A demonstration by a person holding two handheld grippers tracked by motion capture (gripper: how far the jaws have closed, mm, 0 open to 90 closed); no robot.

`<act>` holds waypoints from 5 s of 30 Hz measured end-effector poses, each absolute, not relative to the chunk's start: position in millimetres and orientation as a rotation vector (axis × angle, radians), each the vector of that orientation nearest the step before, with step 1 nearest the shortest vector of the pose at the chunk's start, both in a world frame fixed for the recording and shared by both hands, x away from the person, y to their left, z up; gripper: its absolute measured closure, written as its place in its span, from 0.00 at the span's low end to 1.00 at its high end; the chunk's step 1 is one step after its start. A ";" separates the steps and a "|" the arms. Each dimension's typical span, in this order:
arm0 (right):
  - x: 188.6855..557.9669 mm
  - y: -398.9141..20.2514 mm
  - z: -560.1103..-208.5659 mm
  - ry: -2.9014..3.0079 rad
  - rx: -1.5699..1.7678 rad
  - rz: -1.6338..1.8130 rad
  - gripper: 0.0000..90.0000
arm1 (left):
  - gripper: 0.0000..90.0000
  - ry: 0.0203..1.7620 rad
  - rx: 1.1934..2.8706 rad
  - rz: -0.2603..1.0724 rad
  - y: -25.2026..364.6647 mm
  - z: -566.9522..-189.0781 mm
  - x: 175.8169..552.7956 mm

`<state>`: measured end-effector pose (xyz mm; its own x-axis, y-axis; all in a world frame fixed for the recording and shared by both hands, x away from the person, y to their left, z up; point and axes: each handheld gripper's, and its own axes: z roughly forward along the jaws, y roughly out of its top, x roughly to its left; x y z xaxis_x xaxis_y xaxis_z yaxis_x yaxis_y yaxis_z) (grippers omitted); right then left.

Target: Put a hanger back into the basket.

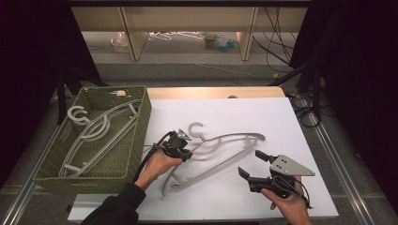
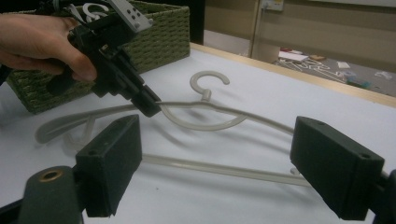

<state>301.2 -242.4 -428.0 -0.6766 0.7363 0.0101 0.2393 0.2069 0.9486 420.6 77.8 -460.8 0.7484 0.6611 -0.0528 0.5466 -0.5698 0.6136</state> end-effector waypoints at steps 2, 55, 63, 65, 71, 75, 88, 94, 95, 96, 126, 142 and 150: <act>302.8 -243.2 -428.5 2.025 0.879 1.472 0.20 | 0.90 0.896 2.319 0.256 80.0 -457.6 420.7; 302.4 -243.4 -428.7 2.022 0.884 1.474 0.20 | 0.91 0.866 2.015 0.502 152.8 -336.9 381.6; 302.5 -244.5 -428.7 2.035 0.899 1.478 0.20 | 0.91 0.861 2.033 0.603 185.0 -313.2 379.8; 302.1 -243.6 -429.1 2.042 0.913 1.490 0.20 | 0.91 0.860 2.030 0.617 192.6 -309.9 379.5; 302.1 -243.4 -429.5 2.039 0.913 1.489 0.20 | 0.91 0.891 2.042 0.646 221.0 -304.9 373.5; 302.1 -243.2 -429.5 2.040 0.912 1.489 0.20 | 0.91 0.919 2.006 0.678 237.5 -305.2 368.6; 301.8 -245.7 -428.2 2.051 0.907 1.442 0.20 | 0.91 1.012 1.961 0.736 285.8 -303.4 350.7; 301.9 -241.8 -430.3 2.035 0.918 1.491 0.20 | 0.91 1.062 1.965 0.772 307.2 -306.1 348.3; 301.9 -241.7 -430.4 2.035 0.917 1.493 0.20 | 0.91 1.070 1.978 0.784 313.4 -307.0 348.7; 302.1 -241.8 -430.6 2.038 0.915 1.492 0.20 | 0.91 1.082 1.969 0.788 317.5 -308.5 349.4; 303.4 -242.9 -430.8 2.043 0.898 1.455 0.20 | 0.91 1.270 1.986 0.866 391.4 -335.3 372.8; 303.3 -241.2 -431.7 2.045 0.907 1.469 0.20 | 0.91 1.260 2.108 0.875 390.9 -355.4 387.2; 302.8 -241.8 -431.2 2.056 0.919 1.458 0.20 | 0.91 1.274 2.117 0.827 400.5 -371.5 386.0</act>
